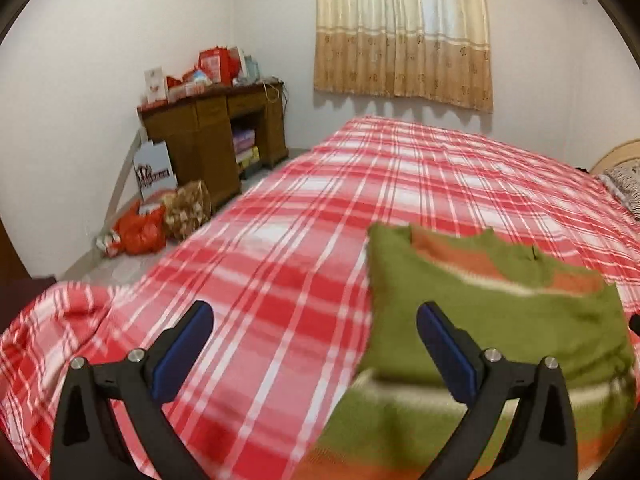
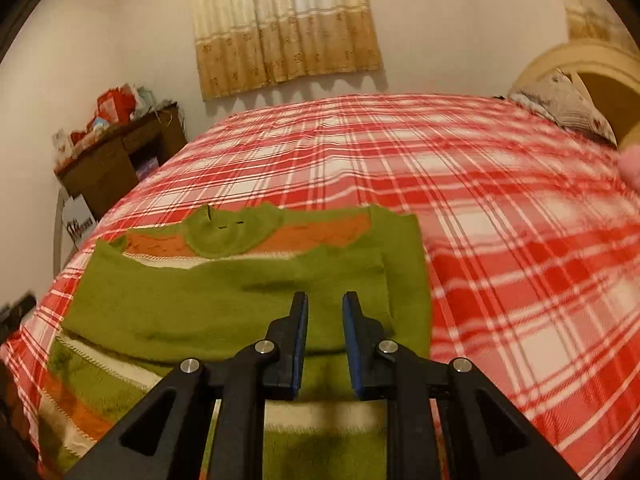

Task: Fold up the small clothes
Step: 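Fold the collar end down onto the body with both grippers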

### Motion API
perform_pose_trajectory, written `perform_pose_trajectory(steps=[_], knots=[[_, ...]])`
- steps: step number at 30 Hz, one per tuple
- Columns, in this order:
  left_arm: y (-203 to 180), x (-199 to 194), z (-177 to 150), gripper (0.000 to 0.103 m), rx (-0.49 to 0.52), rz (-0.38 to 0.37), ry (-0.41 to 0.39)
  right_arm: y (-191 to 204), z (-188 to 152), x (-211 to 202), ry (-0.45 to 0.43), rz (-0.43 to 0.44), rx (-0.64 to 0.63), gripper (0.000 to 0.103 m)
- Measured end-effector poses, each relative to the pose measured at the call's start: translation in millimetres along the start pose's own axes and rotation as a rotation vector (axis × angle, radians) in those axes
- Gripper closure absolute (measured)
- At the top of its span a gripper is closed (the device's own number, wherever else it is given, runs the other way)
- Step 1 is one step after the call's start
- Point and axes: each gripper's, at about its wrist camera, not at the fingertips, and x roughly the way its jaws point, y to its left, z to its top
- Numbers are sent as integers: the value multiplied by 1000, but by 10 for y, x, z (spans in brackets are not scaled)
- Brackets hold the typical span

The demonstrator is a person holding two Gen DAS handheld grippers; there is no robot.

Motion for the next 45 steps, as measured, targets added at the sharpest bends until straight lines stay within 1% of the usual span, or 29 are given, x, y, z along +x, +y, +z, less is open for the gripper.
perform_pose_trajectory(steps=[2,3,4,6,7,9,10,17,21,23,26,28,29,31,32,33,35,37,39,40,41,45], knots=[[-236,255,69,0,26,3,23,65,58,137,15,7,-21,85],[-342,432,87,0,45,30,57,80,75,256,32,-3,-21,85],[-414,526,72,0,56,54,84,67,69,342,46,-7,-9,85],[-509,724,31,0,73,77,133,10,-2,550,93,-7,27,85],[-533,802,-18,0,87,86,153,-29,-78,673,132,-18,41,85],[-593,898,-102,0,111,96,193,-76,-83,667,118,7,62,84],[-625,916,-115,0,115,88,213,-76,-100,679,118,7,60,84],[-687,874,-112,0,131,88,222,-82,-103,697,116,7,57,84],[-657,900,-79,0,95,55,242,-76,-88,699,117,5,54,84],[-636,807,-105,0,98,35,253,-59,-90,690,120,-8,44,84],[-655,527,-229,0,169,-4,250,27,-88,618,158,-58,-7,83],[-589,241,-359,0,217,-31,214,116,-141,467,201,-102,-58,81],[-534,132,-409,0,228,-42,199,132,-189,354,203,-99,-56,80],[-382,-103,-549,0,249,-85,182,119,-344,-1,170,-1,-13,80],[-289,-221,-637,0,256,-111,179,113,-419,-171,154,33,0,80],[-202,-317,-706,0,261,-122,178,107,-521,-409,130,58,0,80],[-14,-483,-843,0,262,-141,189,101,-674,-754,82,72,-15,80],[164,-636,-990,0,258,-169,205,50,-840,-1152,26,81,-13,72],[304,-752,-1086,0,246,-197,218,-21,-992,-1457,-10,72,9,43],[362,-805,-1133,0,237,-213,227,-67,-1081,-1615,-29,69,18,40],[414,-846,-1168,0,230,-228,235,-99,-1144,-1714,-37,72,19,40],[529,-1002,-1332,0,225,-292,269,-252,-1451,-2036,-15,46,42,40]])
